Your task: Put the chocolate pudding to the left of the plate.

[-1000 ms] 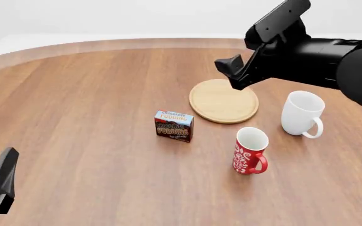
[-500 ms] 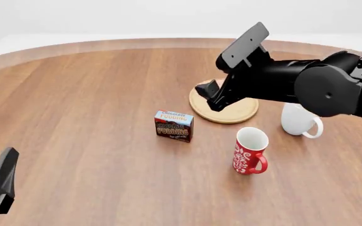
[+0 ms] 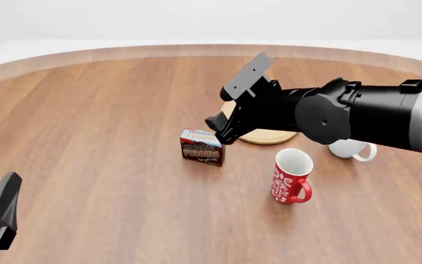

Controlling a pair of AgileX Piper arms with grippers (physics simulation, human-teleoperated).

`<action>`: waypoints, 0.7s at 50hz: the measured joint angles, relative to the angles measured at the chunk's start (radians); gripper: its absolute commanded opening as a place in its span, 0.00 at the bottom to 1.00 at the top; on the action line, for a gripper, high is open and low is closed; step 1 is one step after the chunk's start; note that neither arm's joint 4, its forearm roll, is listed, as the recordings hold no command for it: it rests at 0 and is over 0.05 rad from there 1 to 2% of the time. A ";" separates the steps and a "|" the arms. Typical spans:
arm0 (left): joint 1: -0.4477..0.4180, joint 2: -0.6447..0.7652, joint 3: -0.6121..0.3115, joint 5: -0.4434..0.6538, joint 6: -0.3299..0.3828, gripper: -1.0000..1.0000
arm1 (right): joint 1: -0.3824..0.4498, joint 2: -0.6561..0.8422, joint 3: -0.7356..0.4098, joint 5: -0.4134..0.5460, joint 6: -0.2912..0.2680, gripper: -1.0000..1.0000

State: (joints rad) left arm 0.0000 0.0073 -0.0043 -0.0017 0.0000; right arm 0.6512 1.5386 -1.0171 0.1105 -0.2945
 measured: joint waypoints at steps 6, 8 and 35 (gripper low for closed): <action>0.000 0.000 0.000 0.000 0.000 1.00 | 0.002 0.019 -0.002 -0.012 0.004 1.00; 0.000 0.000 0.000 0.000 0.000 1.00 | 0.002 0.024 -0.002 -0.016 0.005 1.00; 0.000 0.000 0.000 0.000 0.000 1.00 | -0.011 0.106 -0.020 -0.073 0.025 1.00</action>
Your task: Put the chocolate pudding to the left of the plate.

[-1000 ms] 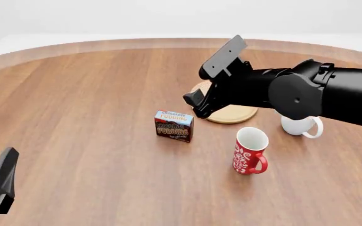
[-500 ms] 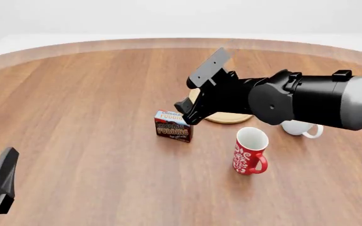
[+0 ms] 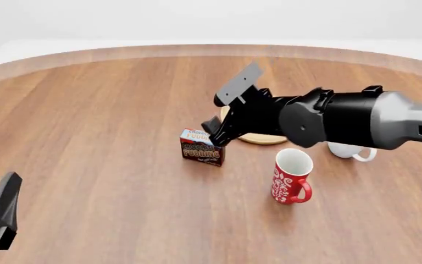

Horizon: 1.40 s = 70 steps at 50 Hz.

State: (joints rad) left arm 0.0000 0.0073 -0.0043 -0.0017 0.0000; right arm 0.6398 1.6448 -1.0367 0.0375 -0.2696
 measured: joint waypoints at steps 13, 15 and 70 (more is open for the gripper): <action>0.000 0.000 0.000 0.000 0.000 1.00 | -0.006 0.046 -0.002 -0.036 0.014 1.00; 0.000 0.000 0.000 0.000 0.000 1.00 | -0.007 0.052 -0.002 -0.041 0.016 1.00; 0.000 0.000 0.000 0.000 0.000 1.00 | -0.025 0.158 0.040 -0.170 0.062 1.00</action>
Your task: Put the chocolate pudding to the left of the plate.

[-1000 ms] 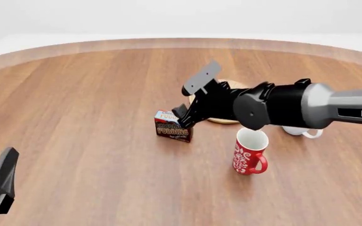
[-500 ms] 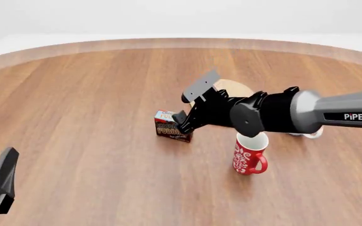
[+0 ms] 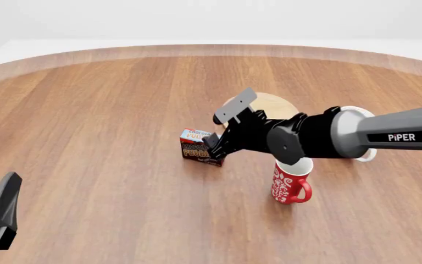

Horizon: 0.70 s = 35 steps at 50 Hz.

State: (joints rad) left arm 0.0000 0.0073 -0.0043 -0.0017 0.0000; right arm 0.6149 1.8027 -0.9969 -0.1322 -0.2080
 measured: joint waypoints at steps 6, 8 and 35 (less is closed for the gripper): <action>0.000 0.000 0.000 0.000 0.000 1.00 | -0.002 0.015 -0.001 -0.012 0.005 1.00; 0.000 0.000 0.000 0.000 0.000 1.00 | -0.002 0.020 -0.001 -0.017 0.007 1.00; 0.000 0.000 0.000 0.000 0.000 1.00 | -0.004 0.081 0.001 -0.072 0.031 1.00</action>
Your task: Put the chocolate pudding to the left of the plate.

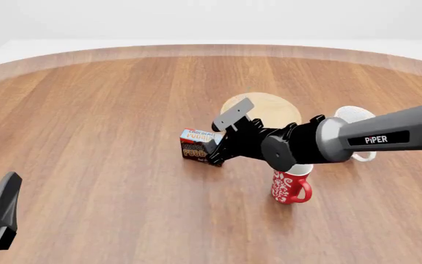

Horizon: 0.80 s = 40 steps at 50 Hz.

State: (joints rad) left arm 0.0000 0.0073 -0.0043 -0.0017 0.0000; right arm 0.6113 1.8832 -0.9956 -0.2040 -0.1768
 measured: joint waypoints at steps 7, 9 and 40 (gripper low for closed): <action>0.000 0.000 0.000 0.000 0.000 1.00 | 0.001 0.012 0.005 -0.013 0.006 1.00; 0.000 0.000 0.000 0.000 0.000 1.00 | 0.001 0.015 0.005 -0.016 0.008 1.00; 0.000 0.000 0.000 0.000 0.000 1.00 | -0.012 0.061 -0.003 -0.048 0.020 1.00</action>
State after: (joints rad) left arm 0.0000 0.0073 -0.0043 -0.0017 0.0000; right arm 0.5988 1.9444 -0.9983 -0.2523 -0.1566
